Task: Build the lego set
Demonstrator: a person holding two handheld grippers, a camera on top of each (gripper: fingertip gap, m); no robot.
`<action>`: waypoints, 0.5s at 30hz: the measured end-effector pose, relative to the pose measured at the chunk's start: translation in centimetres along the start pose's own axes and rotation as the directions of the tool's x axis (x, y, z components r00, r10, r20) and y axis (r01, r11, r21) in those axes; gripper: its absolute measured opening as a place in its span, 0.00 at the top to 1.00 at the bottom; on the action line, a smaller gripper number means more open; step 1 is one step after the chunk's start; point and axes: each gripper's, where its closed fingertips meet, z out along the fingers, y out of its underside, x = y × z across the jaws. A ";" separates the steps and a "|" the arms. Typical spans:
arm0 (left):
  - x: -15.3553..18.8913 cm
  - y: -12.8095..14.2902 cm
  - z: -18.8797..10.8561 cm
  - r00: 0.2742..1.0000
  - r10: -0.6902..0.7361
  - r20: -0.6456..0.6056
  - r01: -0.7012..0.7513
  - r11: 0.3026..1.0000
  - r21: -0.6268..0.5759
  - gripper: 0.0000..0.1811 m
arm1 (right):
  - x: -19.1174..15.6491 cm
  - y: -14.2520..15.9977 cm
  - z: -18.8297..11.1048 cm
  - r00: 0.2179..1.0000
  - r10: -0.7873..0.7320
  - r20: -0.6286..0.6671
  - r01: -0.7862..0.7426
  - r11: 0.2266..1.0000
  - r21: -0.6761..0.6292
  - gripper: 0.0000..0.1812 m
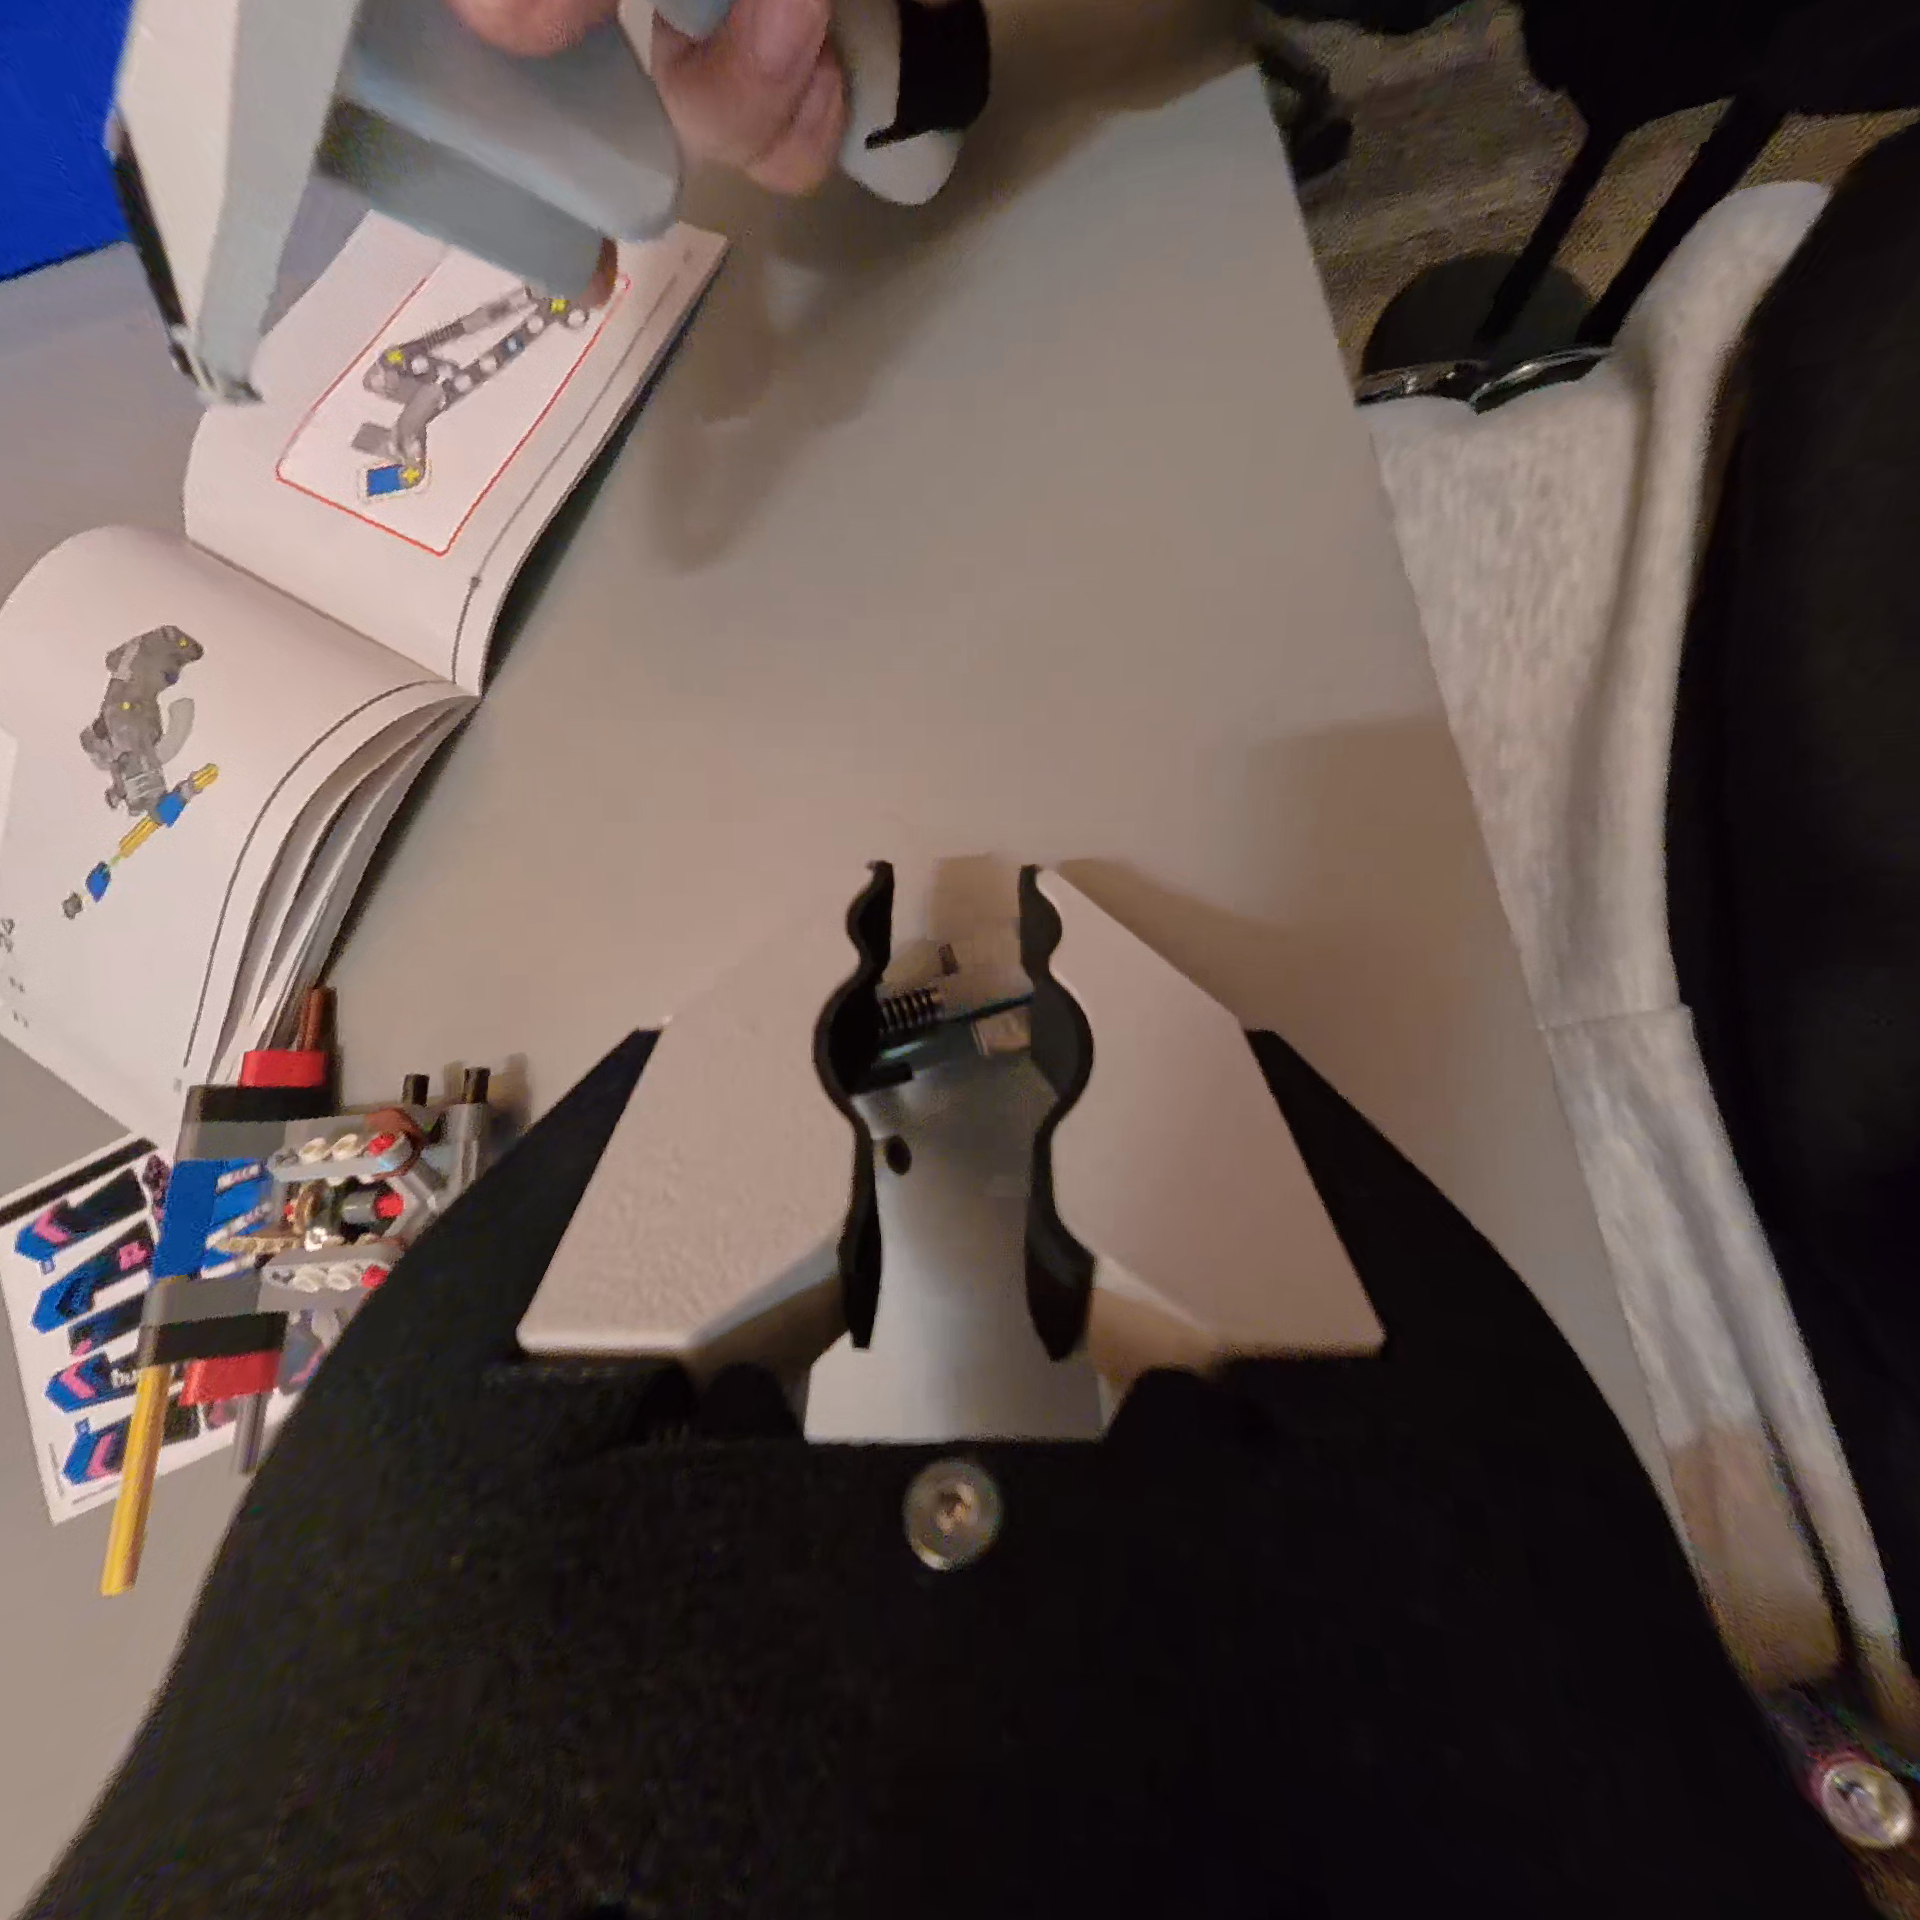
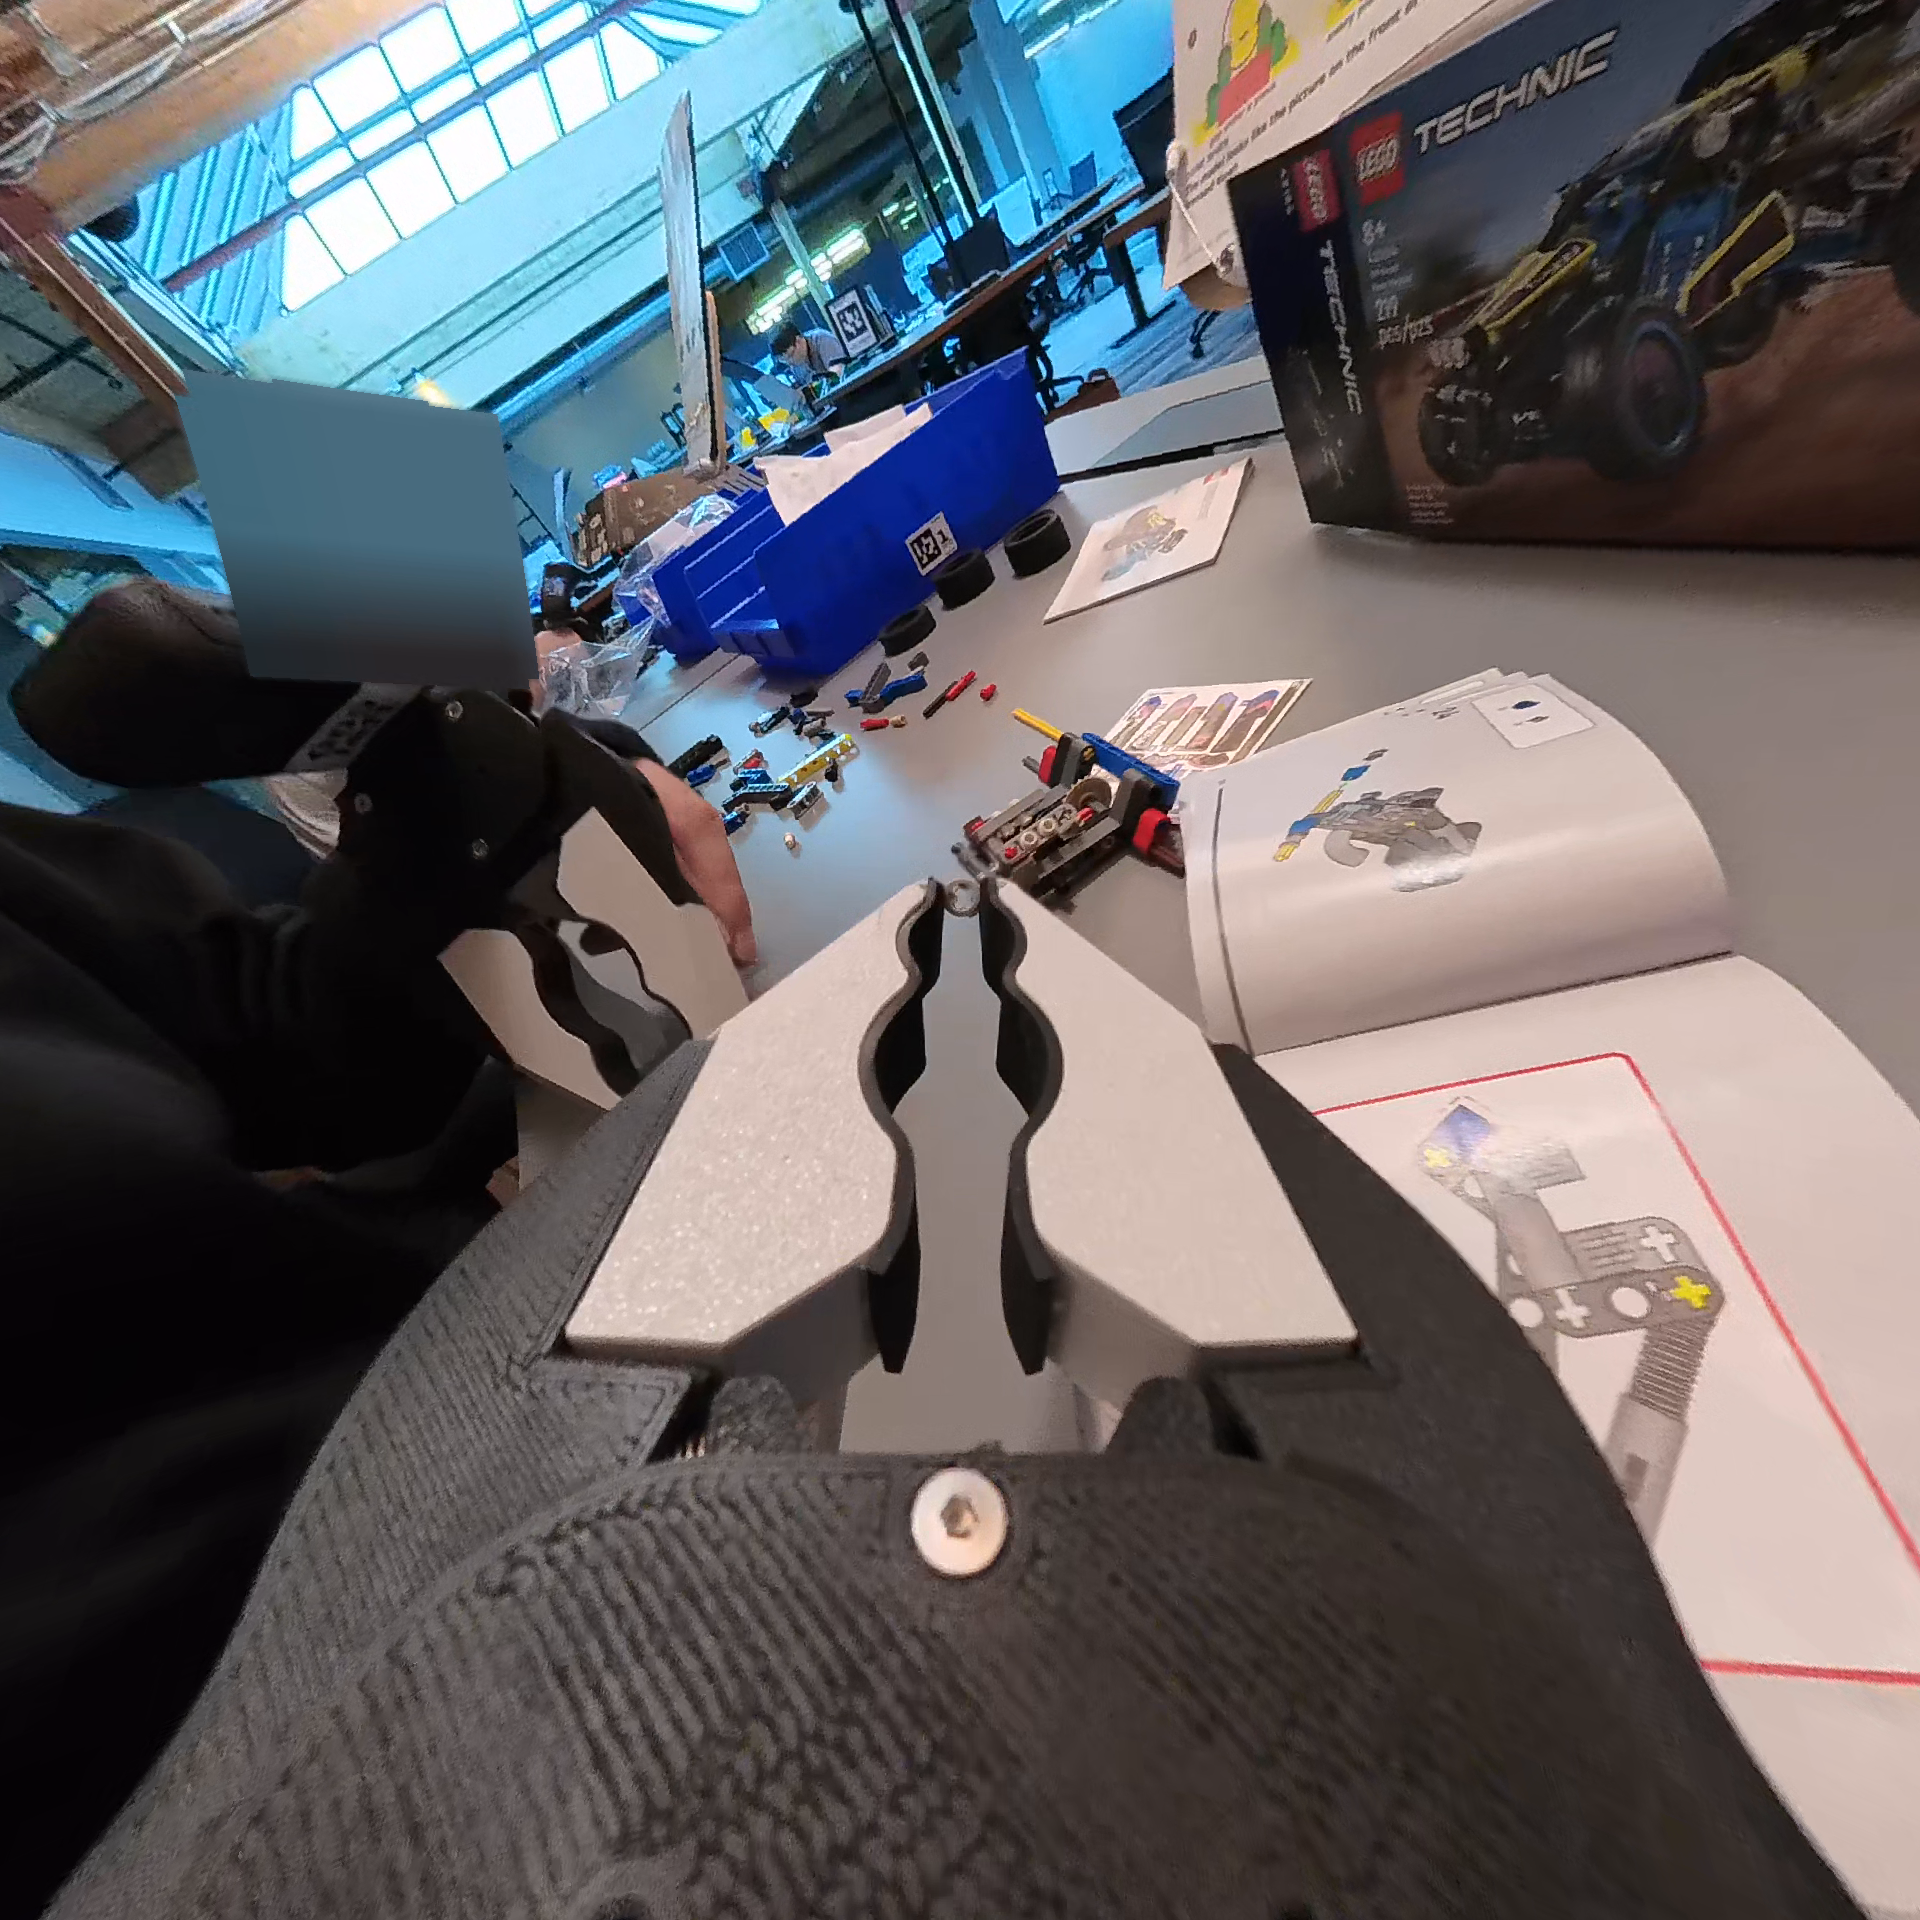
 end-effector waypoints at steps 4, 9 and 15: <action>0.4 -2.2 -1.8 0.998 -0.037 -0.053 0.046 0.985 0.166 0.86 | -0.2 1.8 1.1 1.000 0.026 -0.012 -0.027 0.996 -0.090 0.97; -3.4 -2.3 -4.9 0.982 -0.187 0.026 0.172 0.945 0.277 0.87 | -0.2 4.4 2.3 0.997 -0.033 -0.063 0.018 0.973 -0.231 0.97; -7.4 2.5 -7.0 0.929 -0.322 0.182 0.275 0.930 0.242 0.90 | 0.6 6.8 3.3 0.987 -0.078 -0.137 0.021 0.926 -0.376 0.97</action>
